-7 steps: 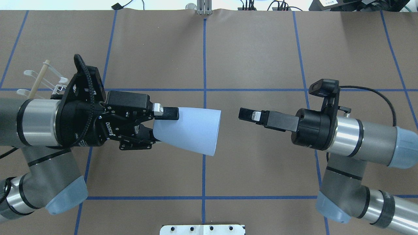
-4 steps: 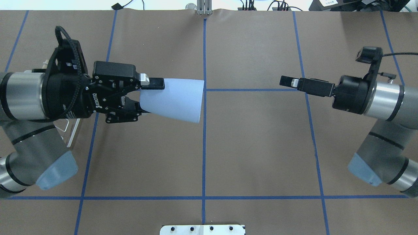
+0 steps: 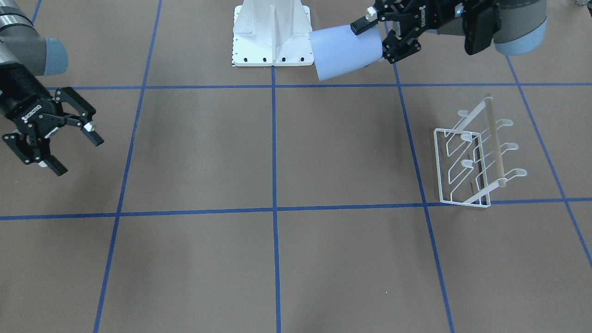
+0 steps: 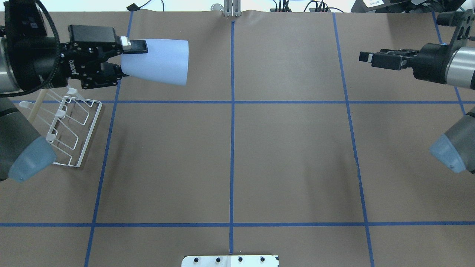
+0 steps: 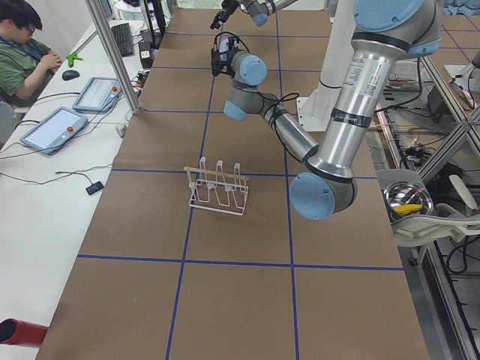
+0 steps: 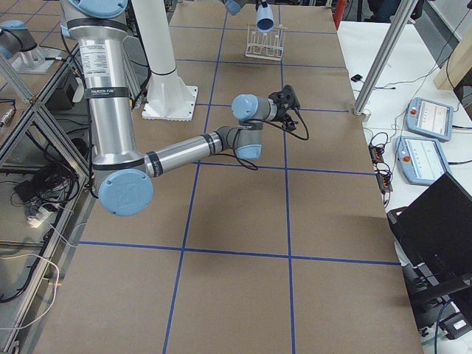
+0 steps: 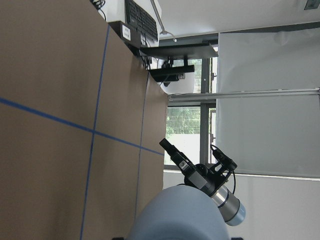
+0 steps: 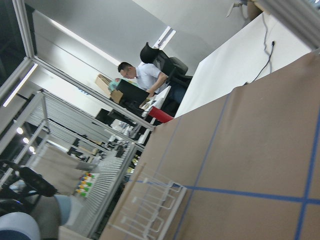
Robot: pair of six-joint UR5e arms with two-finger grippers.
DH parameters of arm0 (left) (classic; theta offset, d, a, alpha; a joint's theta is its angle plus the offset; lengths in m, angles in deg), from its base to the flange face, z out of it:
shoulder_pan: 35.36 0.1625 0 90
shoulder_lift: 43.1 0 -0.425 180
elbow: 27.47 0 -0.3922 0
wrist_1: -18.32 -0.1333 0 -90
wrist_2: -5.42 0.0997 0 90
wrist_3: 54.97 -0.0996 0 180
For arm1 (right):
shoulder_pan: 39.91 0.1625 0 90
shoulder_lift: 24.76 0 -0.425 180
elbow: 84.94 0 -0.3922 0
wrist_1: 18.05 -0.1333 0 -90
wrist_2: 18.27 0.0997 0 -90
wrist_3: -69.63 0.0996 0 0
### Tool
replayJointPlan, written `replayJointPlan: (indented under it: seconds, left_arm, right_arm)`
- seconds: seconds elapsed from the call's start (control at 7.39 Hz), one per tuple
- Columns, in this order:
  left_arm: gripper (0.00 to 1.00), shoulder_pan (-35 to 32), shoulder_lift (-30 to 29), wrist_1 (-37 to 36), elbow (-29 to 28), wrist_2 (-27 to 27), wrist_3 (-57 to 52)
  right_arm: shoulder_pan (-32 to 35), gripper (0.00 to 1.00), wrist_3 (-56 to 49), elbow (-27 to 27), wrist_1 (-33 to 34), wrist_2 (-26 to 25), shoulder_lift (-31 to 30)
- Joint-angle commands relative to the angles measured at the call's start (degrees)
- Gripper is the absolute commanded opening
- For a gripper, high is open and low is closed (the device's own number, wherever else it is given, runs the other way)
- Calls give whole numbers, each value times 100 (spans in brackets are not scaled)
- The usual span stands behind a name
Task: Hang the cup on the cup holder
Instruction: 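Carry the cup with the left gripper above the wire rack while the right arm retracts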
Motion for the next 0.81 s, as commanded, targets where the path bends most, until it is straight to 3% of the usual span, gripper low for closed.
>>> replayJointPlan:
  seconds: [0.0,0.27,0.68]
  left_arm:
    - [0,-706,408,-1258,108,-150,-1644]
    - [0,-1348,436,-2813,319,-509,-2946]
    - [0,-1614,445,-5073,766,-687,-4977]
  right_arm:
    - [756,100,-1682,16,1535,71,-173]
    - [1222,100,-2546,7,2810,508,-200]
    - [1479,100,-2742,16,4130,1308,-507]
